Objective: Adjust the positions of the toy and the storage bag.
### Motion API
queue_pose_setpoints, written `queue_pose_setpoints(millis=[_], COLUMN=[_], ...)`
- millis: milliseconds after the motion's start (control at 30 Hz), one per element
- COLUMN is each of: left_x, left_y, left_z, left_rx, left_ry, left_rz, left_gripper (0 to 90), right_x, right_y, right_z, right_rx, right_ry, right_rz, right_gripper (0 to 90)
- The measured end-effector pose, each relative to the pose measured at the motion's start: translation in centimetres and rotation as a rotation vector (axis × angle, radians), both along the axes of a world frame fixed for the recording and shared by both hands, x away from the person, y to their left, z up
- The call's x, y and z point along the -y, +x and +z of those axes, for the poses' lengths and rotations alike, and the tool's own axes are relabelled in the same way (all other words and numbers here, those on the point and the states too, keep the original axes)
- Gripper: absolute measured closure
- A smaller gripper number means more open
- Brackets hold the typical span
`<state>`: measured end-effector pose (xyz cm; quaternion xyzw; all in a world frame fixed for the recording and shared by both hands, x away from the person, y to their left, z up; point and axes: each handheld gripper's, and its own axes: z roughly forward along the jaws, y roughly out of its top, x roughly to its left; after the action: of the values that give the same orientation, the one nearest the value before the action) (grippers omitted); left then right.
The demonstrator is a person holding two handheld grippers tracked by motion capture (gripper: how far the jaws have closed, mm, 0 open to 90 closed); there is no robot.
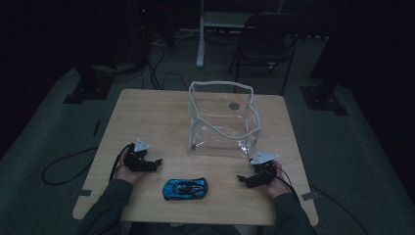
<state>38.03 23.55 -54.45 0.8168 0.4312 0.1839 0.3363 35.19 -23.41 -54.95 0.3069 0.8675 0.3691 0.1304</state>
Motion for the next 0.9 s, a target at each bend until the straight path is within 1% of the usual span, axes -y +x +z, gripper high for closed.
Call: queue_pose_setpoints(millis=[33, 100, 667, 733, 767, 833, 900], left_x=[0.02, 0.04, 0.02, 0.00, -0.05, -0.12, -0.14], left_y=[-0.01, -0.06, -0.09, -0.11, -0.12, -0.13, -0.12], left_z=[0.02, 0.00, 0.01, 0.01, 0.01, 0.03, 0.04], left_rx=[-0.001, 0.000, 0.001, 0.001, 0.001, 0.000, -0.002], left_ry=[0.001, 0.000, 0.001, 0.002, 0.003, 0.003, 0.003], left_rz=[0.008, 0.041, 0.049, 0.057, 0.055, 0.055, 0.052], left_gripper=[15.5, 15.5, 15.5, 15.5, 15.5, 15.5, 15.5], right_x=[-0.01, -0.02, -0.26, -0.26, -0.25, -0.18, -0.18], right_y=[0.01, 0.03, 0.08, 0.08, 0.08, 0.07, 0.08], right_z=[0.00, 0.00, 0.02, 0.02, 0.03, 0.04, 0.04], right_rx=[0.000, -0.001, -0.002, -0.002, -0.001, 0.008, 0.007], right_ry=[0.000, 0.000, 0.000, 0.000, 0.001, 0.003, 0.004], right_rz=[-0.001, -0.001, -0.002, -0.001, -0.002, 0.005, 0.005], right_gripper=[11.1, 11.1, 11.6, 11.7, 13.9, 15.3, 15.4])
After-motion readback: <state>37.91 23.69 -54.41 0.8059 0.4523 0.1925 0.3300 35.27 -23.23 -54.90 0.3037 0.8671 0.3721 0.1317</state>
